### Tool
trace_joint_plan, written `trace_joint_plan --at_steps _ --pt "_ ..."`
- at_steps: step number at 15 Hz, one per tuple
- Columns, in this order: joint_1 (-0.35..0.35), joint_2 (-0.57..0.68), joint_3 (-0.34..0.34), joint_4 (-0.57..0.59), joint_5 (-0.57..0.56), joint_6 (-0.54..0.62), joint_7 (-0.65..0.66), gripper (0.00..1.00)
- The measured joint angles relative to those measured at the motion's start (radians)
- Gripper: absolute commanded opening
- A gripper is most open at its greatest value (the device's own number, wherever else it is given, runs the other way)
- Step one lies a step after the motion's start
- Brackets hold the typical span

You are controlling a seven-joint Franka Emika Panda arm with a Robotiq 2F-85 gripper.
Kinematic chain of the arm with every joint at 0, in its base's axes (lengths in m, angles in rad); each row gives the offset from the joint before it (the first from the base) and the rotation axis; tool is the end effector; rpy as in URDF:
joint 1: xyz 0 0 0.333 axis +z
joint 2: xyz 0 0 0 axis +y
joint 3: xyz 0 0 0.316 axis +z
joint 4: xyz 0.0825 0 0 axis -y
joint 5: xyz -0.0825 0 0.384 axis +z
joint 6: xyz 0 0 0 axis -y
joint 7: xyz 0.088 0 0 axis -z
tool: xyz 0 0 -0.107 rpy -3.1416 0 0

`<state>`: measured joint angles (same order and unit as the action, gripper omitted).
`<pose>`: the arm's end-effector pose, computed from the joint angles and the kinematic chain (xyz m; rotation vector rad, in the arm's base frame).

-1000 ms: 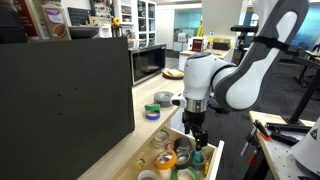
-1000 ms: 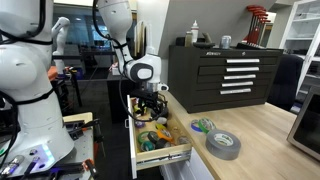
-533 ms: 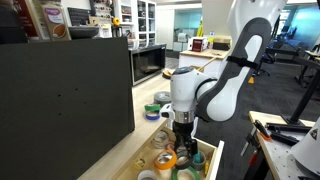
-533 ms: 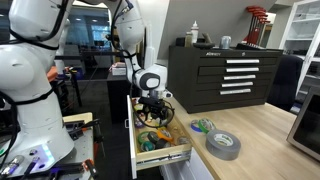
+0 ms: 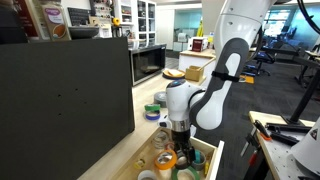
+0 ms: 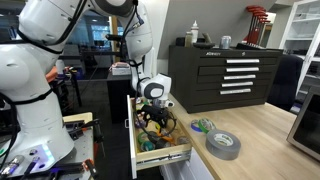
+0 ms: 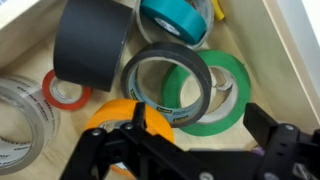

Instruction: Get the black masking tape and put it on the table

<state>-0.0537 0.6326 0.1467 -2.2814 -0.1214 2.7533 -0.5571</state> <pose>0.4884 0.0598 0.0678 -2.8416 -1.1097 0.2043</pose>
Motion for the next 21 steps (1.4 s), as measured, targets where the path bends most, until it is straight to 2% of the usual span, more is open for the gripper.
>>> trace_joint_plan --at_steps 10,11,12,21 --pt "-0.034 0.056 0.023 0.006 0.0 -0.033 -0.001 1.0" --pt "-0.036 0.06 0.027 0.006 0.0 -0.033 -0.001 0.75" --pt "-0.037 0.063 0.031 0.006 0.0 -0.034 -0.001 0.72" --pt "-0.041 0.065 0.042 0.007 0.0 -0.036 -0.012 0.13"
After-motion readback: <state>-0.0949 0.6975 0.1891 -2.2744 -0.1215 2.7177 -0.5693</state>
